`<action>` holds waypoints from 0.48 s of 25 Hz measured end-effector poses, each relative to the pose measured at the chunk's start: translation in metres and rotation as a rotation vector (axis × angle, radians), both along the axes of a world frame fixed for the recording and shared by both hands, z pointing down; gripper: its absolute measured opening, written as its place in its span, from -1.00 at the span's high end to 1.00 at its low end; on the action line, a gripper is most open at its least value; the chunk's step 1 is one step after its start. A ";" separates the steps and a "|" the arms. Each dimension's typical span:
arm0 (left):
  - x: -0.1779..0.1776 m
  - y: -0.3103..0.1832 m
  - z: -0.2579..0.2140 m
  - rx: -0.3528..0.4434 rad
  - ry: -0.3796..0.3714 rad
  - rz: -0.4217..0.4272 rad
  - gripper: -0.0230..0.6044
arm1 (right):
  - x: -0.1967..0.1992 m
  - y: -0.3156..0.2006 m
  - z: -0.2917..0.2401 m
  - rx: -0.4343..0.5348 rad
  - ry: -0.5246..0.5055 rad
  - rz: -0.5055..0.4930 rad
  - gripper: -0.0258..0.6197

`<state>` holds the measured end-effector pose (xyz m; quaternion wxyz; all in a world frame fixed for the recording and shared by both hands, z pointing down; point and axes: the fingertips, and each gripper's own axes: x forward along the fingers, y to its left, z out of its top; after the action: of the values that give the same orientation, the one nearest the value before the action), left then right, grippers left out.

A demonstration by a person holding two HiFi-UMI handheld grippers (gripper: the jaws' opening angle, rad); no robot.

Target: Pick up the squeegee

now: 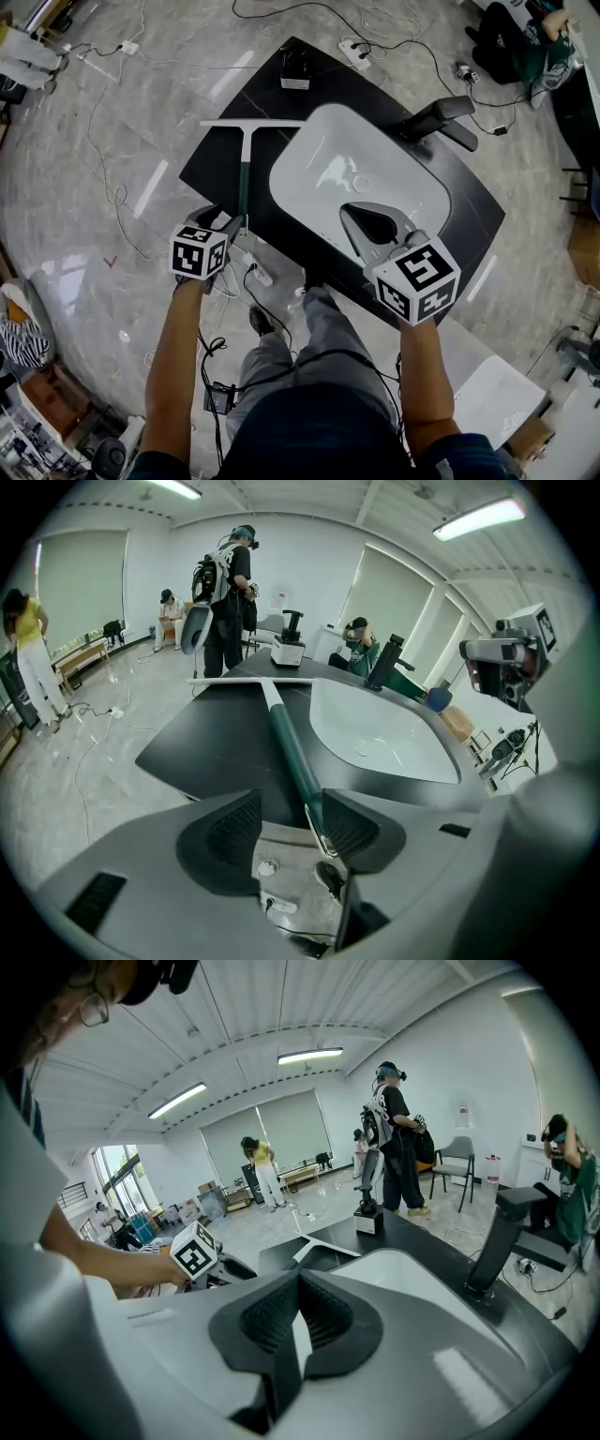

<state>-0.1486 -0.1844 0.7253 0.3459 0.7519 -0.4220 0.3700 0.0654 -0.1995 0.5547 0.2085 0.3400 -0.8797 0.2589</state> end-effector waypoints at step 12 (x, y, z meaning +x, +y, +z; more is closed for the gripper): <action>0.009 -0.010 0.011 0.016 -0.013 -0.019 0.13 | 0.004 0.004 0.013 -0.019 0.011 0.000 0.89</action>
<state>-0.1395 -0.1944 0.7359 0.3404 0.7482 -0.4343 0.3684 0.0696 -0.1957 0.5677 0.2167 0.3394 -0.8760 0.2654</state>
